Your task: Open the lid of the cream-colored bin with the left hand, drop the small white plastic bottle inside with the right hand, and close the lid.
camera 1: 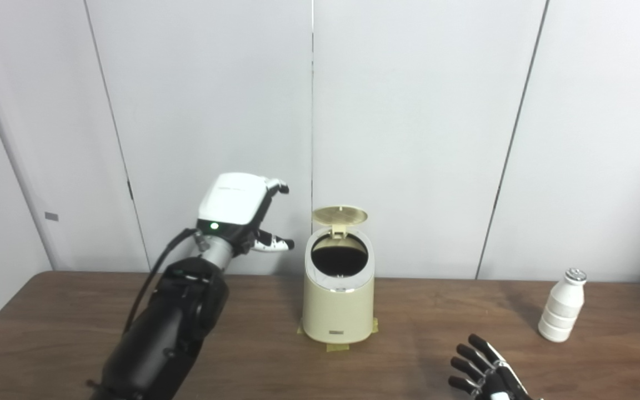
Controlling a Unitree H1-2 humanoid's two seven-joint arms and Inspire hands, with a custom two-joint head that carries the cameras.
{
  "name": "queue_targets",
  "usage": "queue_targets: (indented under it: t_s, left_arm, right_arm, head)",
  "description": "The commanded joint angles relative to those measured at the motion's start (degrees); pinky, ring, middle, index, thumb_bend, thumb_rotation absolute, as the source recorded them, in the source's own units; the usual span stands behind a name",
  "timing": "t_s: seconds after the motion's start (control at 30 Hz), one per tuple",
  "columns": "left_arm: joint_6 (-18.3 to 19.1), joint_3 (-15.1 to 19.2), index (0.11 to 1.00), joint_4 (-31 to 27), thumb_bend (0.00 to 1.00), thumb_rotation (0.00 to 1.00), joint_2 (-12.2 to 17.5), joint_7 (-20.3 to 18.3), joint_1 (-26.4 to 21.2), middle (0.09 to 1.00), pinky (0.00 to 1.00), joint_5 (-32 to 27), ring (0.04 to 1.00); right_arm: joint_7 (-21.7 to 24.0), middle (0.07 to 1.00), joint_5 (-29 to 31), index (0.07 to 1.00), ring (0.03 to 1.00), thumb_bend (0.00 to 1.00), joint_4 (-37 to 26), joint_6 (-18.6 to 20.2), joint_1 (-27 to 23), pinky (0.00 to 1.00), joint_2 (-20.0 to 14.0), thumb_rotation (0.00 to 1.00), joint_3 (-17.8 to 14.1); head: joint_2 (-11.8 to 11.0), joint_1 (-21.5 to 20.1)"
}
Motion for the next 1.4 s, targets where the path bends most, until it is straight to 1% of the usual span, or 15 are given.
queue_targets:
  t_s: [0.0,0.1,0.23,0.4,0.47,0.6,0.67,0.73,0.9,1.03,1.13,1.2,1.23,1.3,1.37]
  left_arm:
    - [-0.6,2.3,0.77,-3.6,0.64,0.27,1.3,1.4,-1.2,0.77,0.61,-1.5,0.746]
    - [0.0,5.6,0.759,-8.1,0.62,0.24,1.0,1.4,2.4,0.757,0.61,-4.9,0.723]
    - [2.1,9.5,0.747,-13.7,0.61,0.15,-0.4,0.2,8.1,0.772,0.66,-9.3,0.756]
    - [8.5,14.7,0.776,-20.6,0.57,0.2,-4.1,-3.4,14.7,0.772,0.63,-18.4,0.74]
    - [10.7,16.7,0.787,-23.2,0.54,0.17,-5.4,-4.5,17.7,0.774,0.63,-22.9,0.741]
    - [9.5,17.4,0.821,-25.3,0.47,0.32,-4.3,-5.6,23.3,0.774,0.62,-27.2,0.724]
    - [9.2,18.1,0.844,-25.7,0.44,0.39,-3.9,-6.2,25.9,0.79,0.65,-30.8,0.743]
    - [11.2,18.5,0.873,-26.9,0.44,0.55,-4.0,-7.1,27.9,0.831,0.75,-33.0,0.808]
    - [12.9,20.9,0.916,-28.3,0.44,0.7,-7.8,-5.8,34.3,0.886,0.75,-41.5,0.85]
    - [10.0,20.3,0.928,-27.5,0.45,0.69,-10.6,-3.3,39.6,0.876,0.77,-43.4,0.842]
    - [7.0,19.5,0.947,-26.2,0.41,0.7,-12.0,-1.5,42.5,0.897,0.76,-43.6,0.853]
    - [4.3,19.4,0.96,-24.3,0.39,0.67,-12.7,-0.1,43.9,0.896,0.76,-44.2,0.849]
    - [2.8,19.3,0.963,-23.3,0.38,0.65,-12.9,0.6,44.5,0.895,0.76,-44.3,0.847]
    - [0.6,19.2,0.965,-21.8,0.37,0.65,-13.1,1.9,45.4,0.895,0.77,-44.5,0.849]
    - [-1.3,19.4,0.97,-20.4,0.39,0.7,-13.3,2.7,46.2,0.913,0.77,-45.8,0.868]
  right_arm:
    - [0.1,0.824,0.7,0.838,0.804,0.49,4.3,0.4,5.2,0.72,2.4,0.75,1.6]
    - [0.1,0.825,0.8,0.84,0.804,0.48,3.8,0.8,5.4,0.72,2.2,0.76,1.7]
    - [0.0,0.825,0.7,0.844,0.805,0.48,3.5,1.0,5.7,0.73,2.0,0.76,1.7]
    - [-0.2,0.832,0.5,0.848,0.809,0.49,2.6,1.0,6.3,0.74,1.8,0.74,1.4]
    - [-0.2,0.833,0.4,0.85,0.813,0.48,2.4,1.0,6.5,0.74,1.6,0.73,1.3]
    - [-0.2,0.836,0.8,0.857,0.815,0.51,1.1,1.8,6.7,0.74,1.5,0.65,1.1]
    - [-0.8,0.837,-0.6,0.859,0.805,0.52,0.2,2.1,6.8,0.71,1.3,0.6,1.2]
    - [-1.2,0.835,-1.9,0.861,0.789,0.52,-0.9,2.3,6.9,0.68,0.8,0.54,1.2]
    - [-2.2,0.838,-0.5,0.853,0.791,0.62,-4.9,5.6,6.6,0.67,0.4,0.42,-0.4]
    - [-3.3,0.825,-3.8,0.852,0.771,0.69,-7.0,6.3,6.2,0.63,-1.5,0.37,-1.6]
    - [-3.4,0.828,-5.6,0.858,0.776,0.68,-8.4,6.7,6.2,0.65,-2.7,0.27,-2.8]
    - [-3.3,0.829,-5.9,0.864,0.78,0.69,-9.6,7.3,6.3,0.67,-3.3,0.23,-4.0]
    - [-3.1,0.83,-5.7,0.866,0.782,0.7,-10.2,7.6,6.3,0.67,-3.5,0.22,-4.6]
    - [-2.6,0.834,-4.7,0.866,0.783,0.71,-11.4,8.4,6.2,0.68,-3.7,0.19,-5.9]
    - [-2.5,0.836,-4.6,0.866,0.784,0.72,-12.9,9.7,6.0,0.7,-4.0,0.16,-7.1]
  head:
    - [0.0,-0.1]
    - [0.7,-0.6]
    - [1.0,-1.0]
    - [1.6,-1.9]
    - [1.9,-2.2]
    - [2.3,-2.4]
    - [2.6,-2.5]
    - [2.9,-2.7]
    - [3.5,-3.5]
    - [3.7,-4.3]
    - [3.8,-4.8]
    - [3.8,-4.8]
    - [4.1,-7.4]
    - [4.2,-9.0]
    - [4.4,-10.1]
